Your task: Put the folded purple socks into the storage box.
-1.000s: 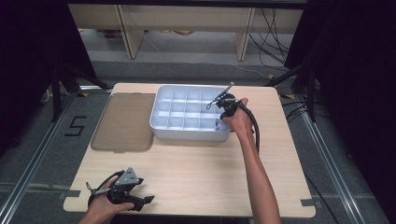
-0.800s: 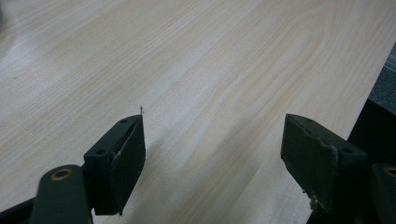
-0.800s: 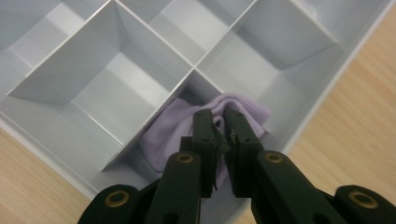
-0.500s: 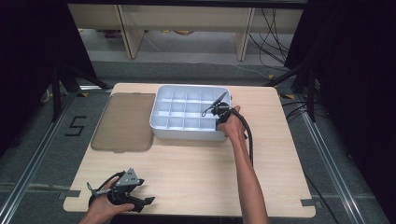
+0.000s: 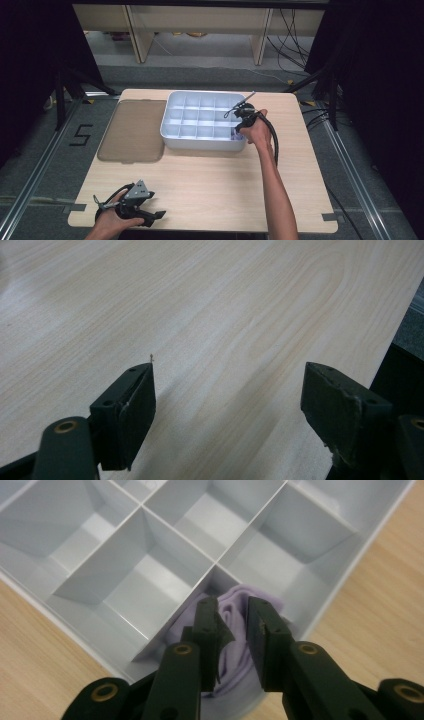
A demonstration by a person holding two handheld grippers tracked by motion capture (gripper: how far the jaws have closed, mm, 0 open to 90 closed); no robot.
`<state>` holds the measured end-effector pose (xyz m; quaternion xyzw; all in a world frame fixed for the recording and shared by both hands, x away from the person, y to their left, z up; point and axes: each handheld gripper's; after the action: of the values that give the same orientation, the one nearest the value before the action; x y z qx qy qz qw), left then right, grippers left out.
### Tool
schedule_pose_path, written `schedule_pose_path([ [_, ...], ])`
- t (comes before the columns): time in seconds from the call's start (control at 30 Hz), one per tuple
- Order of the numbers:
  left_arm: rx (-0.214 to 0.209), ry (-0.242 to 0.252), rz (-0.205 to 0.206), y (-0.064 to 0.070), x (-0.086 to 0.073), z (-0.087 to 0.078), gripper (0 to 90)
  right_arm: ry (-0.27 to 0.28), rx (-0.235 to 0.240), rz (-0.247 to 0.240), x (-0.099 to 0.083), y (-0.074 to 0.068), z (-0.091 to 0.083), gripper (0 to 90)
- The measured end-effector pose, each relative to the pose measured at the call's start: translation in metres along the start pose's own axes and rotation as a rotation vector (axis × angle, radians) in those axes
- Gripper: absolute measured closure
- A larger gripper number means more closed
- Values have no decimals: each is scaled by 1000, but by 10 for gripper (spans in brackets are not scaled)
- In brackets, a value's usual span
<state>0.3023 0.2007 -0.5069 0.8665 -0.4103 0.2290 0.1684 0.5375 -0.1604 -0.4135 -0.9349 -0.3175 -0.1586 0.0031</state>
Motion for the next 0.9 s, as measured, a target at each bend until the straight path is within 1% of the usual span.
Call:
schedule_pose_path([
  [0.03,0,-2,21,-1,0,0,215,-9,12,16,0,0,-4,745],
  [0.1,-7,0,18,0,1,0,215,28,-2,25,-1,5,-11,746],
  [0.13,-6,0,18,0,1,0,215,26,-3,35,-1,5,-12,767],
  [0.17,-5,0,14,0,1,0,215,16,0,30,-1,6,-13,778],
  [0.2,-7,-1,18,0,1,0,215,-8,6,34,-1,7,-14,796],
  [0.27,-7,-3,14,0,0,0,215,-5,1,20,0,8,-13,825],
  [0.3,-7,-1,18,0,1,0,215,2,-8,23,0,8,-11,832],
  [0.33,1,-2,19,-1,1,0,215,-2,-12,29,0,7,-11,838],
  [0.37,-3,-1,0,0,0,0,215,-1,-14,26,0,6,-10,843],
  [0.4,2,0,-2,0,0,0,215,-4,-14,26,1,6,-10,845],
  [0.43,-4,-3,2,-1,0,0,215,-16,-7,33,1,5,-10,845],
  [0.47,5,-7,20,-2,0,-1,215,-1,-6,9,0,7,-11,845],
  [0.5,5,-2,20,-3,0,-1,215,-13,-5,35,-1,5,-11,845],
  [0.57,-1,2,14,-2,0,-1,215,11,-12,33,-3,3,-14,840],
  [0.6,-4,5,11,-2,0,-1,215,29,-1,19,-5,3,-16,838],
  [0.63,-3,5,17,-2,0,-1,215,29,6,18,-6,4,-17,836],
  [0.67,-2,5,16,-2,0,-1,215,51,-4,41,-8,2,-19,831],
  [0.7,-2,6,16,-2,0,-1,215,69,1,17,-10,2,-20,826],
  [0.73,-2,6,16,-2,0,-1,215,78,7,16,-12,2,-21,816],
  [0.8,-3,5,17,-2,0,-1,215,92,11,27,-17,1,-23,796],
  [0.83,2,4,10,-2,0,-1,216,101,17,28,-18,0,-24,792],
  [0.87,-7,12,1,-1,1,0,215,113,45,50,-20,-3,-24,779],
  [0.9,5,2,11,-2,1,-1,215,108,43,55,-22,-4,-25,771],
])
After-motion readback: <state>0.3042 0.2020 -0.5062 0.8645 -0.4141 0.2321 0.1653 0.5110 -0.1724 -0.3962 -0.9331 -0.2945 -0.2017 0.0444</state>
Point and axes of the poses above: each handheld gripper's, and its own axes: z roughly forward along the jaws, x roughly out of its top, y roughly to its right, and after that the axes turned 11 degrees about -y, right-handed
